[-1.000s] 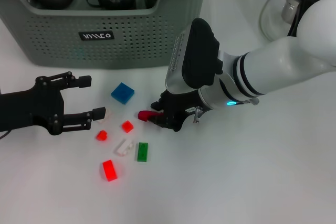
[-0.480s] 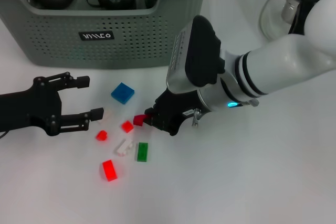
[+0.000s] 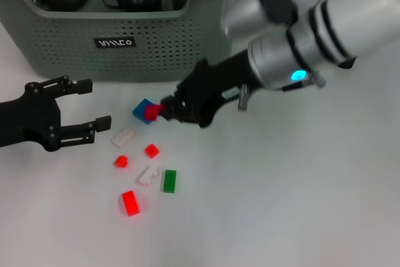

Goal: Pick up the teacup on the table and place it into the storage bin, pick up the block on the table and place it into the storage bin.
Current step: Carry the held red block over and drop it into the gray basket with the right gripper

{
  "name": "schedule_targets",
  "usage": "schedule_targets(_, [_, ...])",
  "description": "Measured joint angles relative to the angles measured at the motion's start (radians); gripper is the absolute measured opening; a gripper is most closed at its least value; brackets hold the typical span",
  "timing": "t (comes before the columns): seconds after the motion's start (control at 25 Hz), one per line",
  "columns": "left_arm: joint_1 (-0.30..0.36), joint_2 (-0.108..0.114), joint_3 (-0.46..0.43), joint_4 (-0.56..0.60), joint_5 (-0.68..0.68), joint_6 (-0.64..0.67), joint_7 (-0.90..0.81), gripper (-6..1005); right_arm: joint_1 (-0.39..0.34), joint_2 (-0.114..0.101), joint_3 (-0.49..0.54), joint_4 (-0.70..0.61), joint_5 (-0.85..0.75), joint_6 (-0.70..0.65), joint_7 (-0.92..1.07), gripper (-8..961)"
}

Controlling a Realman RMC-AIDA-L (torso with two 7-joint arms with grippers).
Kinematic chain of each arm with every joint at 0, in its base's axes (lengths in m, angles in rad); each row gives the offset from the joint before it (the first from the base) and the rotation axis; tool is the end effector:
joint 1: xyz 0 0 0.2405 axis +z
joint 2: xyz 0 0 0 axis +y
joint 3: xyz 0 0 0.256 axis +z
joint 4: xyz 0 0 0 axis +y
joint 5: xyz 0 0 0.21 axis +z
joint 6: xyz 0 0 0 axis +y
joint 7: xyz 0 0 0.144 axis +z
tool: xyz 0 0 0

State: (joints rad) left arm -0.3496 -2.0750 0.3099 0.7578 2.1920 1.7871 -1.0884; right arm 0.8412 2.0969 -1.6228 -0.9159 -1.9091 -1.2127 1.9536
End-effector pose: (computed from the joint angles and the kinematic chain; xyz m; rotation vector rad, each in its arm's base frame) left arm -0.3316 0.2575 0.0493 -2.5732 -0.4813 -0.6482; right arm 0.0853 0.3541 -0.1035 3.1218 -0.2086 -0.0984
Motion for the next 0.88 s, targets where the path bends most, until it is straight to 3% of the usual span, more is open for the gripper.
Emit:
schedule_targets(0.28, [0.028,0.000,-0.059,0.000,0.001,-0.027,0.000,832,0.061,-0.001,0.215,-0.181,-0.033,-0.158,0.129,114])
schedule_targets(0.44, [0.033,0.001,-0.071,0.001,0.001,-0.017,-0.002,832,0.154,0.000,0.321,-0.214,-0.098,-0.129,0.168,114])
schedule_targets(0.56, [0.032,0.001,-0.072,0.001,0.001,-0.013,-0.004,833,0.257,0.000,0.386,-0.138,-0.168,-0.013,0.180,114])
schedule_targets(0.72, [0.024,-0.002,-0.072,-0.003,0.001,-0.014,-0.007,833,0.322,0.002,0.379,-0.050,-0.264,0.093,0.195,114])
schedule_targets(0.88, [0.016,-0.003,-0.071,-0.008,0.004,-0.032,-0.019,833,0.339,0.008,0.315,-0.012,-0.350,0.154,0.221,128])
